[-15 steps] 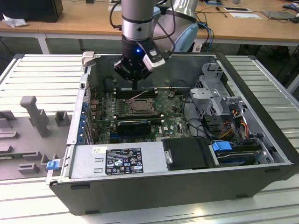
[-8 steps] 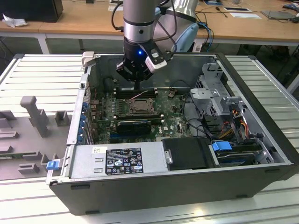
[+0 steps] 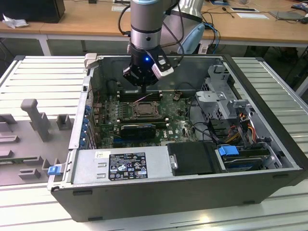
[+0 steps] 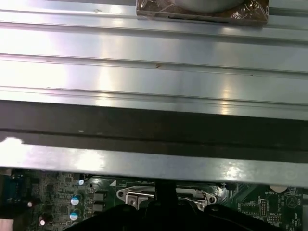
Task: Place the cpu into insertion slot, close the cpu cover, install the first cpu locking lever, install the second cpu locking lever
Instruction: 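Install the first cpu locking lever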
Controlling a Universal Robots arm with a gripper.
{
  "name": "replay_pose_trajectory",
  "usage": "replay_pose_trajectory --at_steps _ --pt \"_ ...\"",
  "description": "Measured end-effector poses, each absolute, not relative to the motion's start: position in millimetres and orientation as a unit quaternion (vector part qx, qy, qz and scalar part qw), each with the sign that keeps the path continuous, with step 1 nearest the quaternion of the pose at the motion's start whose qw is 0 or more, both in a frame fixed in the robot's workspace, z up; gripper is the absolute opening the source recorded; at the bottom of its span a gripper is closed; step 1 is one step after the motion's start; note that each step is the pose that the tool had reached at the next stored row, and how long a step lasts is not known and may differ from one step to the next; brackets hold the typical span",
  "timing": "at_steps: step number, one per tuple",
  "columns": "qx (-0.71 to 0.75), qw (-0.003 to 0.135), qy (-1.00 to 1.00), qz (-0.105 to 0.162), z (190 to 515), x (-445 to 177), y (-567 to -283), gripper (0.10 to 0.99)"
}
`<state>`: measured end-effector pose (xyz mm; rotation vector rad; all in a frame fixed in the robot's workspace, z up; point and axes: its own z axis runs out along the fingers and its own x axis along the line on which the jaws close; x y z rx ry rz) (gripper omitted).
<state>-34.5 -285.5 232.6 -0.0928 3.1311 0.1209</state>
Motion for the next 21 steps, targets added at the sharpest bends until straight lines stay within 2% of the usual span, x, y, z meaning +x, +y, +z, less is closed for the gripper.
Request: replay_pose_trajectory --at_steps 21 --pt "-0.038 0.003 0.999 0.039 205.1 -18.9 -283.0 0.106"
